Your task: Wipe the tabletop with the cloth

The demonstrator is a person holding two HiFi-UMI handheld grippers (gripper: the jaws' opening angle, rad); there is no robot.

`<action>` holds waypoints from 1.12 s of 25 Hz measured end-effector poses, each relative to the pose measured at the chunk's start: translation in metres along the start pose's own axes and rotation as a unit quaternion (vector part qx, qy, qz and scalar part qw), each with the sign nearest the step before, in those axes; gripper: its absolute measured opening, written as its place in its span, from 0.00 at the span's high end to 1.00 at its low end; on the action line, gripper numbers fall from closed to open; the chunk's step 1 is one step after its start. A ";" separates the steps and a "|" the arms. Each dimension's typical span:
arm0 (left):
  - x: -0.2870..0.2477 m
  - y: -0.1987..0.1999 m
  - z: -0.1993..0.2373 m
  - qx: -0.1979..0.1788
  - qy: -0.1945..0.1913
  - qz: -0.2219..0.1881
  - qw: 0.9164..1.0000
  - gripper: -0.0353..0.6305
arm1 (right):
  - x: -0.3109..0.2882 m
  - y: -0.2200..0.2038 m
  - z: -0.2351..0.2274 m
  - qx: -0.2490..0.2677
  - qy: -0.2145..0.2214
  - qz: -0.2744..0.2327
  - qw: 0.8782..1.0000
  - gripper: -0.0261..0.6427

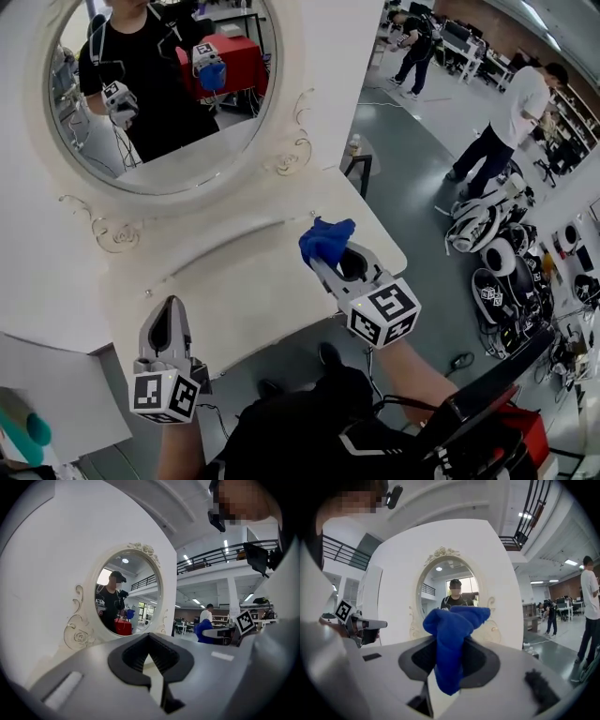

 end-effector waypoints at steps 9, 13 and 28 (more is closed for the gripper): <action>0.006 0.013 -0.012 0.017 0.029 -0.005 0.999 0.94 | 0.003 0.023 0.012 0.014 0.010 -0.007 1.000 0.78; 0.001 0.022 -0.023 0.019 0.031 -0.016 0.999 0.94 | 0.007 0.028 0.001 0.011 0.012 -0.003 1.000 0.78; -0.009 0.031 -0.051 0.016 0.045 -0.020 0.999 0.94 | 0.012 0.035 -0.022 0.018 0.031 0.004 0.999 0.78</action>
Point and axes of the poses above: the fingertips, and each gripper's own axes: x backward along the fingers, z to its left, y out of its top, the point moved 4 cm from there along x, backward along the fingers, and after that the axes turned 11 degrees about -x, right-handed, at the moved point
